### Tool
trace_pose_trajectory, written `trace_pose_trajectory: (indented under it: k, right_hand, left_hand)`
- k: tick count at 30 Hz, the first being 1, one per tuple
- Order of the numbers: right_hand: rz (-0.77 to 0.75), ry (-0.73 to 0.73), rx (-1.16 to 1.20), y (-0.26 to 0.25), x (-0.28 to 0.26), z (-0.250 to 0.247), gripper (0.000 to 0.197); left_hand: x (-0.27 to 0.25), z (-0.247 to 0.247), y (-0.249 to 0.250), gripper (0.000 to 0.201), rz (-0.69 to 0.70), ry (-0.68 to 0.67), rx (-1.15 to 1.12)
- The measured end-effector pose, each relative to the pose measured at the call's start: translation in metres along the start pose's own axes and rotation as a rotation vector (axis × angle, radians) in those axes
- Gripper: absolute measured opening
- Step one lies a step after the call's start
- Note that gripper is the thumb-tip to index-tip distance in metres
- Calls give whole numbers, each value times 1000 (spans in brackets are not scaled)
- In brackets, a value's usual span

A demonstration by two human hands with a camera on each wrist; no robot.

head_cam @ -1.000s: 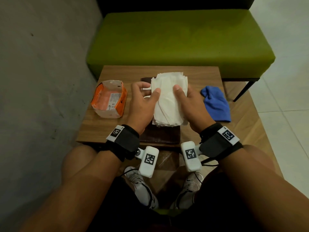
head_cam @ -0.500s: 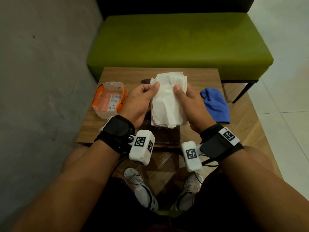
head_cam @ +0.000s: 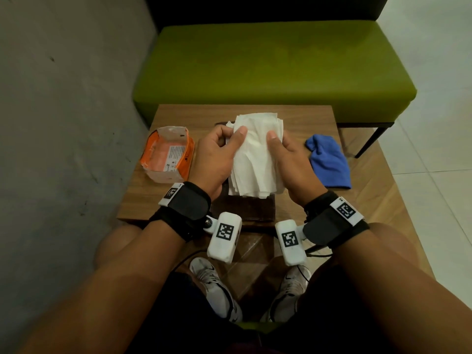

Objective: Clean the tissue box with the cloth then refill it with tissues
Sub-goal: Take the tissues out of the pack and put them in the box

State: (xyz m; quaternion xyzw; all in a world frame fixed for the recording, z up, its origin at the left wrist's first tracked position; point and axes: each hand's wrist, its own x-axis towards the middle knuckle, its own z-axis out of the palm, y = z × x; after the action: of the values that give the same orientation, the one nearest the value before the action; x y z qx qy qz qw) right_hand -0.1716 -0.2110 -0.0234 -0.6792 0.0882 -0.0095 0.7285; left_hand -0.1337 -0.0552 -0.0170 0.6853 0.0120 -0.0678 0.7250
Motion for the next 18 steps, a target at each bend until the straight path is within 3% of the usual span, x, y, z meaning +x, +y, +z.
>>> trace_pose_trajectory:
  k: [2,5,8,14,18]
  right_hand:
    - [2,14,14,-5,-1,3,27]
    - [-113,39,-180,-11,1,7,23]
    - [-137,78,-276,-7,5,8,32]
    - [3,143,-168,-2,8,6,47]
    - [10,114,-78,-8,3,9,43]
  left_hand:
    - [-1,1,-1,22,16,15,11]
    - [-2,3,-3,22,28,26,34]
    - [-3,2,-3,21,14,37,12]
    - [0,-2,-5,29,21,52,9]
    - [-1,-2,-11,33,50,62,63]
